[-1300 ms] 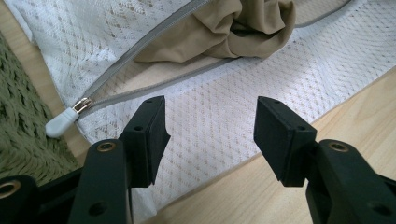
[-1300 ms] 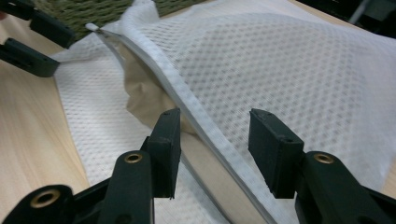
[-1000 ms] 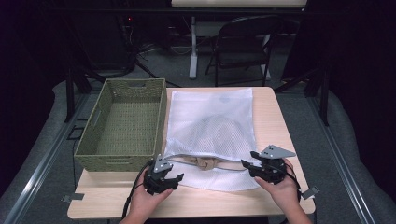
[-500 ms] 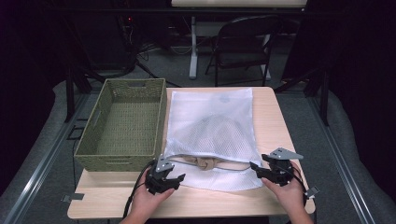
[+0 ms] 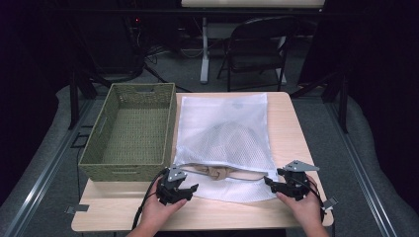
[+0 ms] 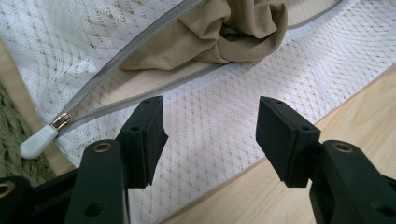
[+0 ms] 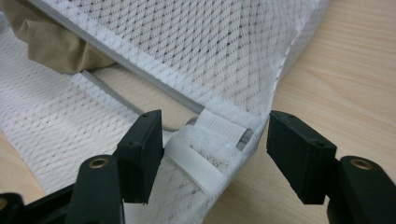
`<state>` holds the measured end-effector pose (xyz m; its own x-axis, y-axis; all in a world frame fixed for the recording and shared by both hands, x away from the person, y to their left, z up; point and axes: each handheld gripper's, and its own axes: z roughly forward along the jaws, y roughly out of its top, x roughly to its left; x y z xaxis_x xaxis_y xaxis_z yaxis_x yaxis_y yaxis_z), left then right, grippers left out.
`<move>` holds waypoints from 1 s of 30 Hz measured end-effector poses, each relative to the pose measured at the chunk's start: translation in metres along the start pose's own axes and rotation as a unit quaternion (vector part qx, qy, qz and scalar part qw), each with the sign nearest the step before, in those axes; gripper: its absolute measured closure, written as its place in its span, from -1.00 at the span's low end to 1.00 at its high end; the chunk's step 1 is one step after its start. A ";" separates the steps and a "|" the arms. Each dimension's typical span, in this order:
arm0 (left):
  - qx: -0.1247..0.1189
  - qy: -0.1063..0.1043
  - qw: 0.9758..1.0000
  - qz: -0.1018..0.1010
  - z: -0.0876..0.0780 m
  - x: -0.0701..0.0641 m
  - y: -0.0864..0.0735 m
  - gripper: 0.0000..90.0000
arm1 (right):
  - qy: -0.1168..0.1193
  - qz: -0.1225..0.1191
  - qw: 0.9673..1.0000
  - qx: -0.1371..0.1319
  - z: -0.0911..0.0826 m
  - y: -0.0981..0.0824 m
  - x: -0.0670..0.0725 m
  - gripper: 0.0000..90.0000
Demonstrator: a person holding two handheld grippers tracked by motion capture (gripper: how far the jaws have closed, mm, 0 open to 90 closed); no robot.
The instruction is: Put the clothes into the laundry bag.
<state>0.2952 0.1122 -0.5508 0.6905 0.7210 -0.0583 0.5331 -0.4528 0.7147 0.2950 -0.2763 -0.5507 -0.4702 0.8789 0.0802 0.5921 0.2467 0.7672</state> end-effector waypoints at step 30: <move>-0.002 0.005 1.000 -0.001 0.002 -0.002 0.000 -0.10 | 0.053 0.028 0.997 0.053 0.007 -0.007 -0.005 0.63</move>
<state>0.2948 0.1095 -0.5521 0.6851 0.7265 -0.0534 0.5320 -0.4489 0.7179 0.2976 -0.2796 -0.5607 -0.4968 0.8464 0.1920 0.6826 0.2445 0.6886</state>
